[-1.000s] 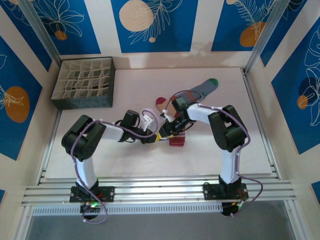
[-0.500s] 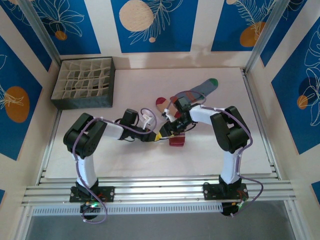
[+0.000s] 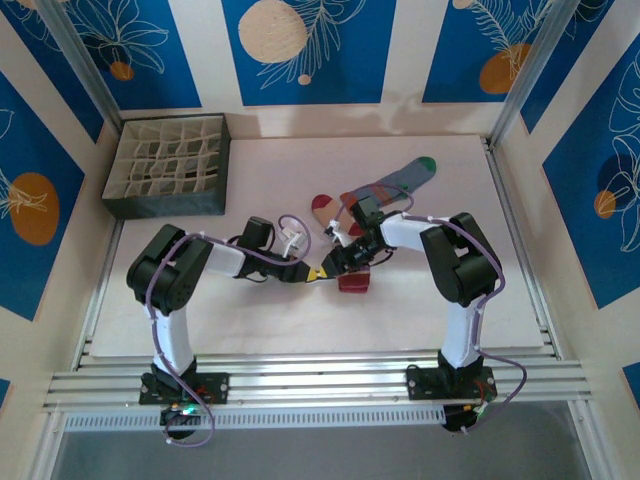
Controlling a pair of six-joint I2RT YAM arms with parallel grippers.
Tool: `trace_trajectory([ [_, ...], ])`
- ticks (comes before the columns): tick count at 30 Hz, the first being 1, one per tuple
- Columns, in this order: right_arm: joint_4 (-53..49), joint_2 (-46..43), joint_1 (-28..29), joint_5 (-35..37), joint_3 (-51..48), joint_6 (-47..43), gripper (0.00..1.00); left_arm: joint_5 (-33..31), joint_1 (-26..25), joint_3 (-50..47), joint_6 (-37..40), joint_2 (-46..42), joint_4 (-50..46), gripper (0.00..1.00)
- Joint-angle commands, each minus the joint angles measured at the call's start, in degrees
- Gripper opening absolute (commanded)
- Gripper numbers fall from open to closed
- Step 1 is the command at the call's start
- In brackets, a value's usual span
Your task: Roll the socks
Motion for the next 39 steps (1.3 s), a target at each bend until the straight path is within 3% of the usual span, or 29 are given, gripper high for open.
trace_trajectory([
  [1,-2.2,0.4,1.1,3.4,0.1,-0.2,0.30,-5.0,1.5,-1.0,-0.6,3.0,-6.9,0.00],
  [9,-9.1,4.8,3.6,8.9,5.0,1.5,0.08,-8.5,1.5,-1.9,2.2,-0.3,-7.0,0.00],
  [13,-15.1,7.6,3.7,10.6,8.5,2.2,0.03,-9.7,0.9,-4.2,6.4,-4.3,-2.4,0.27],
  [15,-17.5,8.9,3.3,9.5,10.0,1.8,0.02,-10.8,0.5,-7.1,9.1,-7.0,2.7,0.32],
  [21,-21.7,9.4,2.3,9.2,12.1,1.3,0.01,-14.3,-0.8,-15.2,16.8,-16.7,14.8,0.32],
  [28,-24.8,9.1,2.0,8.7,14.1,0.3,0.01,-26.3,-7.5,-21.9,31.8,-25.9,19.4,0.33],
  [31,-25.8,9.4,1.9,8.4,14.6,0.1,0.01,-31.2,-10.5,-22.3,36.9,-26.8,18.6,0.35],
  [39,-27.4,10.2,1.6,7.4,15.2,-0.8,0.01,-37.1,-15.1,-20.1,44.8,-23.4,17.1,0.39],
])
